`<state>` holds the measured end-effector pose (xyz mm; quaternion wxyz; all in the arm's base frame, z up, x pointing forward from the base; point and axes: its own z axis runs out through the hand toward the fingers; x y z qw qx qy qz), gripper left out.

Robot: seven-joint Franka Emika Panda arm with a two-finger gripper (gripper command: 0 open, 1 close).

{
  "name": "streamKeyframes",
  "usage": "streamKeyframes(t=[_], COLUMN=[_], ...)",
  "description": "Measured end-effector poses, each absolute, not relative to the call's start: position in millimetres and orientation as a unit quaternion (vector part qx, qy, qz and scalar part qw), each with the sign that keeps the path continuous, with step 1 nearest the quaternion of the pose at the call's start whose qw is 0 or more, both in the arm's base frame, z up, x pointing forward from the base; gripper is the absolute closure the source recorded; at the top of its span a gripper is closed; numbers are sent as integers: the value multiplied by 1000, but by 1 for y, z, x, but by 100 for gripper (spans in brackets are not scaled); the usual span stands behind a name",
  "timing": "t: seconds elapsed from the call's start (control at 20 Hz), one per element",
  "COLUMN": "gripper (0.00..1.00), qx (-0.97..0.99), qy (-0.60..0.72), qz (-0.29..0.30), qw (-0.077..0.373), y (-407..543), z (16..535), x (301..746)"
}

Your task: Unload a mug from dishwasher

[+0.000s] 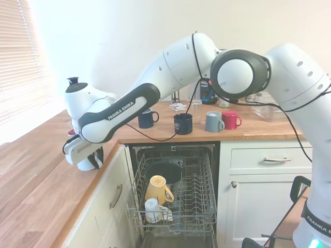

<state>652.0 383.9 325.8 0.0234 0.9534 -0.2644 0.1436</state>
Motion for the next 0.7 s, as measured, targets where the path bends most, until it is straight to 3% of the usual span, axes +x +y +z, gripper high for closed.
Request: streamKeyframes(t=[0.25, 0.3, 0.7], gripper=[100, 0, 0], qx=[953, 953, 952], qy=[-265, -266, -269], qz=[144, 143, 138], qw=[30, 32, 39], y=[394, 395, 397], z=[325, 325, 325], x=[662, 664, 666])
